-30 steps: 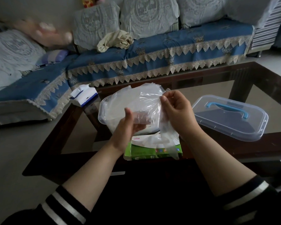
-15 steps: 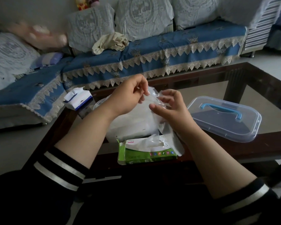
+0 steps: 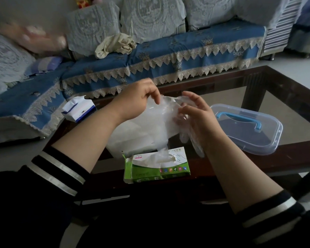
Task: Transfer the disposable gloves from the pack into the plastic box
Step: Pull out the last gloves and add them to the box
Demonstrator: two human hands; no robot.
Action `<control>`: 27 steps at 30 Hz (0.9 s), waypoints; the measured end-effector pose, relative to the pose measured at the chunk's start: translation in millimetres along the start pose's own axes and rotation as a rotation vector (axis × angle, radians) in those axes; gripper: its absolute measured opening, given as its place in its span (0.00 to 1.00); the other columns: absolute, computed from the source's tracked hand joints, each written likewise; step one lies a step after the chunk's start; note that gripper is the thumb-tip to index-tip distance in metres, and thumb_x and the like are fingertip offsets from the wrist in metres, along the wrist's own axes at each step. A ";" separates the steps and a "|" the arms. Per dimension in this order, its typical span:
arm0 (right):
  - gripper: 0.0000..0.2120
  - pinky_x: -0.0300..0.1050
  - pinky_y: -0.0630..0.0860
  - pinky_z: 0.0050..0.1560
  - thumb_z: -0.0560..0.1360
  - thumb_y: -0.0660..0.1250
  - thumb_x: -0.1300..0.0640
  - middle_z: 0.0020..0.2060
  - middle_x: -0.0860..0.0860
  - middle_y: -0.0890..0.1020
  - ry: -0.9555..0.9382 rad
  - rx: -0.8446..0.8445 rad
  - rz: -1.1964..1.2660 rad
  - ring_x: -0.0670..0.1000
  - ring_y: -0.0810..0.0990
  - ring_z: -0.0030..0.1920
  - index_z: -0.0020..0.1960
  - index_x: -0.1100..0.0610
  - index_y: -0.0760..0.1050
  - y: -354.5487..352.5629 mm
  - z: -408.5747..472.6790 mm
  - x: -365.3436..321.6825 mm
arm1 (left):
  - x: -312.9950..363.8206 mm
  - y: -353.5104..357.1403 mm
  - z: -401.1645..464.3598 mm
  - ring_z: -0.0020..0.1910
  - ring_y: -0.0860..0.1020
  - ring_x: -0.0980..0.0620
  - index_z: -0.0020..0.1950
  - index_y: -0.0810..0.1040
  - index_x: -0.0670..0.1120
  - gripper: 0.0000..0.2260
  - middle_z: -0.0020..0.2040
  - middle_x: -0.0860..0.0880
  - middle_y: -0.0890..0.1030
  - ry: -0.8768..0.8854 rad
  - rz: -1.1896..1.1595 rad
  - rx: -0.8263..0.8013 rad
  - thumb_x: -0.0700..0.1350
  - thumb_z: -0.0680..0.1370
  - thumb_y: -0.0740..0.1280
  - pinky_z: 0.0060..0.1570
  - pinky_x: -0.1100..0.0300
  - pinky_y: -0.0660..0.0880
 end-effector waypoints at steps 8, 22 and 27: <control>0.18 0.41 0.76 0.42 0.75 0.63 0.69 0.43 0.49 0.75 -0.129 0.216 -0.219 0.46 0.76 0.40 0.60 0.54 0.71 -28.7 2.8 -9.6 | -89.9 -33.1 -10.4 0.55 0.73 0.55 0.51 0.79 0.43 0.12 0.55 0.50 0.76 -0.309 0.007 0.161 0.35 0.82 0.57 0.50 0.73 0.65; 0.12 0.39 0.72 0.37 0.75 0.68 0.46 0.34 0.48 0.78 0.009 -0.345 -1.170 0.44 0.74 0.33 0.42 0.56 0.77 31.5 -8.0 54.4 | -166.3 6.2 -51.9 0.64 0.70 0.46 0.54 0.78 0.46 0.17 0.64 0.46 0.69 -0.681 0.104 -0.043 0.60 0.78 0.64 0.63 0.53 0.67; 0.16 0.42 0.68 0.36 0.73 0.69 0.43 0.31 0.48 0.74 0.027 -0.385 -1.290 0.46 0.70 0.32 0.40 0.56 0.74 38.6 -11.8 64.0 | -160.8 5.2 -65.0 0.72 0.63 0.43 0.60 0.77 0.53 0.21 0.73 0.49 0.60 -0.710 0.246 -0.036 0.66 0.76 0.62 0.71 0.46 0.62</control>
Point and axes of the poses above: each hand's wrist, its own z-axis towards the middle knuckle, its own y-axis out of the palm, x = y × z, the point moved 8 cm from there along z, towards the middle knuckle
